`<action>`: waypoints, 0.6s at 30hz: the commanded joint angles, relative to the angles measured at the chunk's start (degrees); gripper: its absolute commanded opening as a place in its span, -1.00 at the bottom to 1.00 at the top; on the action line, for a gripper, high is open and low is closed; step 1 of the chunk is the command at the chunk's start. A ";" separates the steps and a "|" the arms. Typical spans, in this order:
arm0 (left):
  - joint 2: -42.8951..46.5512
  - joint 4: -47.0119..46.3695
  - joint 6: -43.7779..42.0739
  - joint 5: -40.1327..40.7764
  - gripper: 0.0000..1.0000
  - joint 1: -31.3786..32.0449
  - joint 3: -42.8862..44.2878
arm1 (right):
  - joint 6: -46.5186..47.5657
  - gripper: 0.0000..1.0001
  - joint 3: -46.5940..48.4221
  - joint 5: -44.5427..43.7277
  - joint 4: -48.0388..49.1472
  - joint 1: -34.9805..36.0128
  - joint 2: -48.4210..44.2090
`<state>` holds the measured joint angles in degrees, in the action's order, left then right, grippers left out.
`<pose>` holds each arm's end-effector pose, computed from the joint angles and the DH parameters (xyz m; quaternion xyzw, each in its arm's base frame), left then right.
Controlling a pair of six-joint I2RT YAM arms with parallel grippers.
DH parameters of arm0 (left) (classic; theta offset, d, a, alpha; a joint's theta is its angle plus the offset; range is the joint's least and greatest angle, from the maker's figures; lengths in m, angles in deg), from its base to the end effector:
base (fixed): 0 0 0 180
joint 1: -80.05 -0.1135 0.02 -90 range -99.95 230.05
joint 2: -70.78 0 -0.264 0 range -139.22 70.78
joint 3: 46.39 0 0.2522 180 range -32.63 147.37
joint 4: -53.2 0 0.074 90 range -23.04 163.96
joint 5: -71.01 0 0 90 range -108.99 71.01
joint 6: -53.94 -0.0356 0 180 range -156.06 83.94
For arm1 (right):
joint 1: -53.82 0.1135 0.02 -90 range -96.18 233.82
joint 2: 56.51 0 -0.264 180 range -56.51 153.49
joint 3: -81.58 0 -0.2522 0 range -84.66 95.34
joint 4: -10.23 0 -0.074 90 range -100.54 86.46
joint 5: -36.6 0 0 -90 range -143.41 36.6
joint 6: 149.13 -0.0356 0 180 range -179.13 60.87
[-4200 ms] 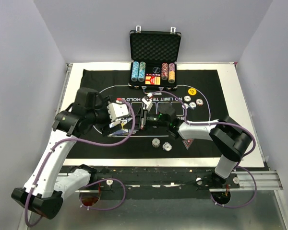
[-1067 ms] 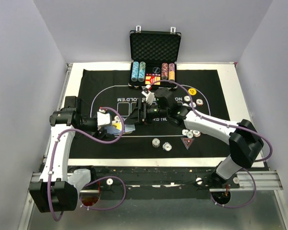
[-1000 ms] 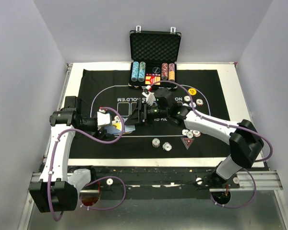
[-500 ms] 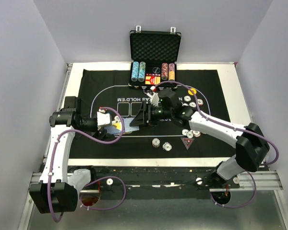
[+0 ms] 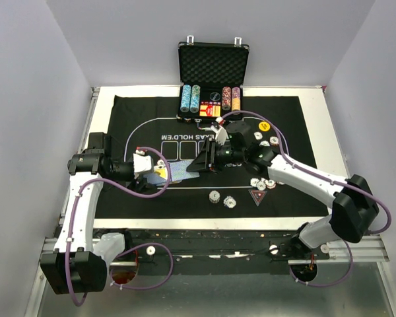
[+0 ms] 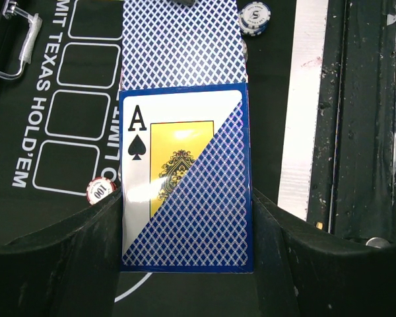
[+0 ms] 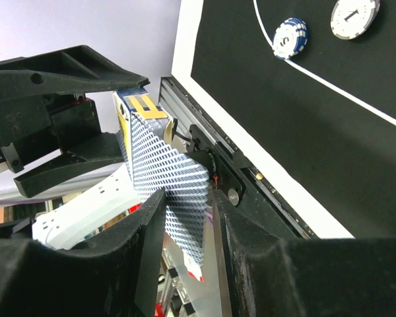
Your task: Distribute texas hold em gaming equipment
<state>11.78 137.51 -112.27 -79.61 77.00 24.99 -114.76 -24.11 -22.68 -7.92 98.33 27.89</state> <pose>0.1602 -0.0225 0.3069 0.5717 0.6374 -0.2974 0.4223 0.2259 0.2476 0.2826 -0.0551 0.8369 0.5254 0.1433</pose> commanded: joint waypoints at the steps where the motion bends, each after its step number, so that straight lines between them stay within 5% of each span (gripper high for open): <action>1: 0.29 -1.72 -0.17 -2.31 -0.06 -0.38 -0.58 | -1.75 -0.21 -1.31 0.57 0.59 -0.21 -2.48; 18: -0.41 -2.17 0.71 -1.69 -0.06 -0.47 -0.32 | -6.94 -0.83 -4.21 3.73 5.77 -5.13 -8.64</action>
<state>11.40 135.65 -111.18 -79.50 77.00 24.40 -119.86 -26.36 -21.20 -5.38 95.57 22.03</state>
